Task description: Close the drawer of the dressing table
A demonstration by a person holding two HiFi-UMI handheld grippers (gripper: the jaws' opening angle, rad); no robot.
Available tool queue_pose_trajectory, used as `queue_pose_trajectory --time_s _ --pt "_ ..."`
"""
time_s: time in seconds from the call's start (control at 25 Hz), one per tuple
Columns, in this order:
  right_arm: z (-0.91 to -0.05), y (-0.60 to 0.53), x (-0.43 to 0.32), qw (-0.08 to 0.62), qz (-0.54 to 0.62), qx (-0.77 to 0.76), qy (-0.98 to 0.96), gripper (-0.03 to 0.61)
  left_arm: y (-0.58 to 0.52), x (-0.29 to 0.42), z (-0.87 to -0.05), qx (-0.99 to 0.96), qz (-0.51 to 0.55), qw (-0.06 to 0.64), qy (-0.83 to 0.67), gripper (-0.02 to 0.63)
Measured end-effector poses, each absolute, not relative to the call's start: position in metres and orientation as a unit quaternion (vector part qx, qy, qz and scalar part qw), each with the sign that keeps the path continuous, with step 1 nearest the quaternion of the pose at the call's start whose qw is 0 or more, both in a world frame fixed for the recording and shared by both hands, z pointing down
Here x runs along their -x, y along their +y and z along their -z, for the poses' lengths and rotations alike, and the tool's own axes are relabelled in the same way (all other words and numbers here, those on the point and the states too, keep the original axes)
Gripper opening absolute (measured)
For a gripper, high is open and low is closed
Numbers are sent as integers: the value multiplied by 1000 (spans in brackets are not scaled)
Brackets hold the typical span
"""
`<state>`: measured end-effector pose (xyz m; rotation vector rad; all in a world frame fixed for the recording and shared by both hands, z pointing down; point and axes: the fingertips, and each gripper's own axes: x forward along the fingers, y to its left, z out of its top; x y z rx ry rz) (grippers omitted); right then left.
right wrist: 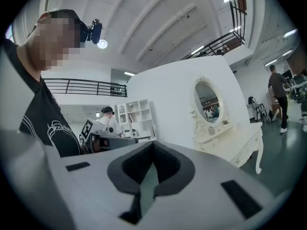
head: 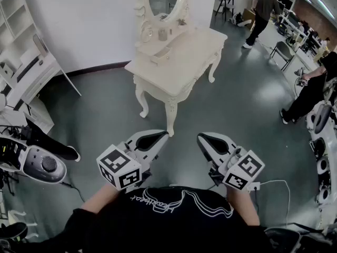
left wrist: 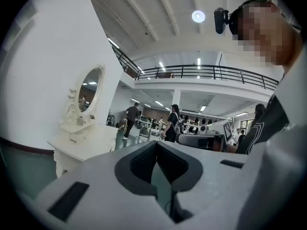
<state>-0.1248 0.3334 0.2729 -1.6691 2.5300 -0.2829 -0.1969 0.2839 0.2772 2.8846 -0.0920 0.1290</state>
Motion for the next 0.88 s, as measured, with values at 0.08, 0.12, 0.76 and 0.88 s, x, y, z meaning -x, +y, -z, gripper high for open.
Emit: queue_pose_trajectory --time_s 0.08,0.12,0.76,0.88 --pt "-276 331 122 49 96 552 827 3 282 194 -278 -990 -44 127 -31 3" --pt "-278 331 120 48 97 553 826 3 282 193 -280 -990 -45 128 -31 4" --pt "-308 316 69 23 113 608 786 252 270 161 -304 -985 -66 155 -48 4" --pt "-303 311 52 8 97 622 777 309 267 146 -297 -986 -61 150 -47 4"
